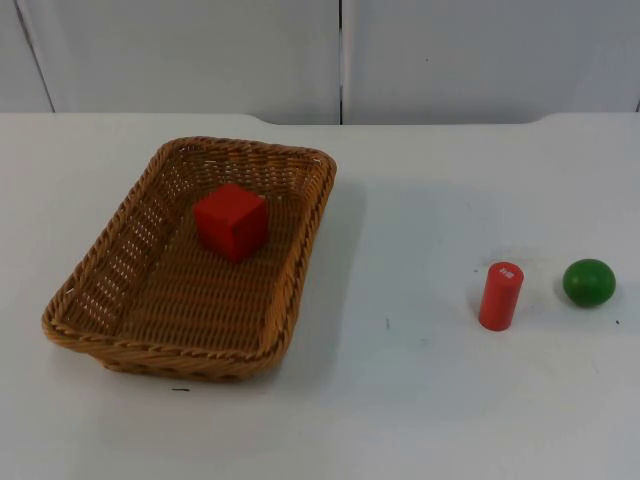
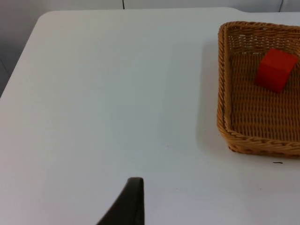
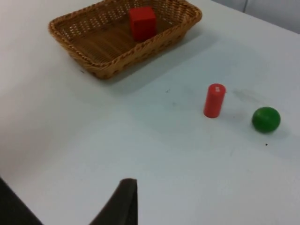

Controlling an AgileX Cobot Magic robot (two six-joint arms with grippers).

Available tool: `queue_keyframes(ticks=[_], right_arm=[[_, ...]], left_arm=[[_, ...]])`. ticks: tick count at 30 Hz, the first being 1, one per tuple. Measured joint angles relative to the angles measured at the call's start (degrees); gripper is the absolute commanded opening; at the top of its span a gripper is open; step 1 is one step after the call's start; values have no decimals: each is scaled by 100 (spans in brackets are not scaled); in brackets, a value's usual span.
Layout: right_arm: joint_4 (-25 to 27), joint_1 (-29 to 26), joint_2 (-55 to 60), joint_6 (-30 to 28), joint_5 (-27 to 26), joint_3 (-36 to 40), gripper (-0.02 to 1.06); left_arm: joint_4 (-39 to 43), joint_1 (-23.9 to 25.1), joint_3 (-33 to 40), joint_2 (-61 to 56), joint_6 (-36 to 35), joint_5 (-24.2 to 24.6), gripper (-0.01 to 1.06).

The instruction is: Pick up the basket with the left hand and place the object to the left of the red cylinder into the basket with the right hand.

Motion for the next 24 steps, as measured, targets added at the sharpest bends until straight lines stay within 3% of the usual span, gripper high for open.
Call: queue_keyframes(ticks=[24], right_arm=[[22, -1639, 0, 0, -10, 0, 105]], left_arm=[[0, 0, 0, 0, 0, 0, 105]])
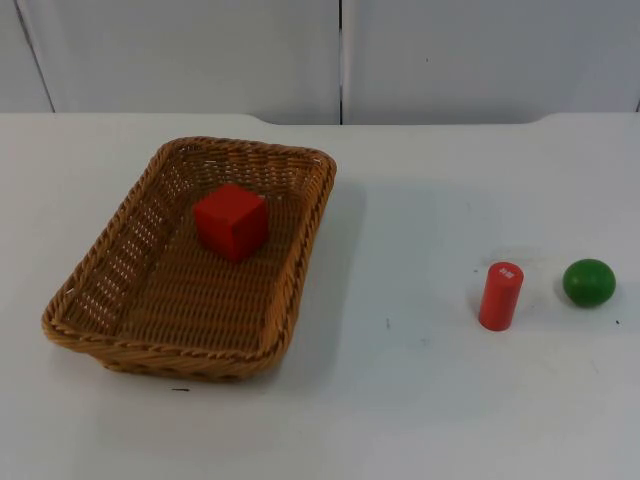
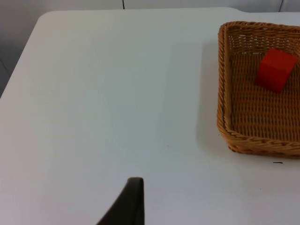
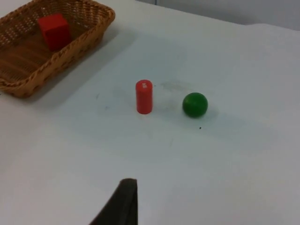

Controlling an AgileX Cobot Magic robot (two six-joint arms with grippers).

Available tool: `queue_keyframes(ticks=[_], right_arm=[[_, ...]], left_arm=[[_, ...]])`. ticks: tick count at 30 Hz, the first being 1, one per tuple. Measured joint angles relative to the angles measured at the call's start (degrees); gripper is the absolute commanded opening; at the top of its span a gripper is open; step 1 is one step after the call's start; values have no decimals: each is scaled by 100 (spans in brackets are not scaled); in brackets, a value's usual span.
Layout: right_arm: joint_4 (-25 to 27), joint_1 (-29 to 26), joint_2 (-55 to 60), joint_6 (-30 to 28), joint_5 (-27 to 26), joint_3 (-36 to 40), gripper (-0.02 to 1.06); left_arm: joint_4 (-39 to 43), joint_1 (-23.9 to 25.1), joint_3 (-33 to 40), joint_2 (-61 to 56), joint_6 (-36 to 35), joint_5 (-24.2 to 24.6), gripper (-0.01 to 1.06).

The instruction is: Pick up the basket with the left hand and place the object to the left of the red cylinder into the basket with the right hand.

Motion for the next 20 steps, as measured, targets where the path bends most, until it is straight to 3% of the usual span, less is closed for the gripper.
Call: queue_keyframes(ticks=[20], right_arm=[[0, -1762, 0, -10, 0, 0, 105]], left_arm=[[0, 0, 0, 0, 0, 0, 105]])
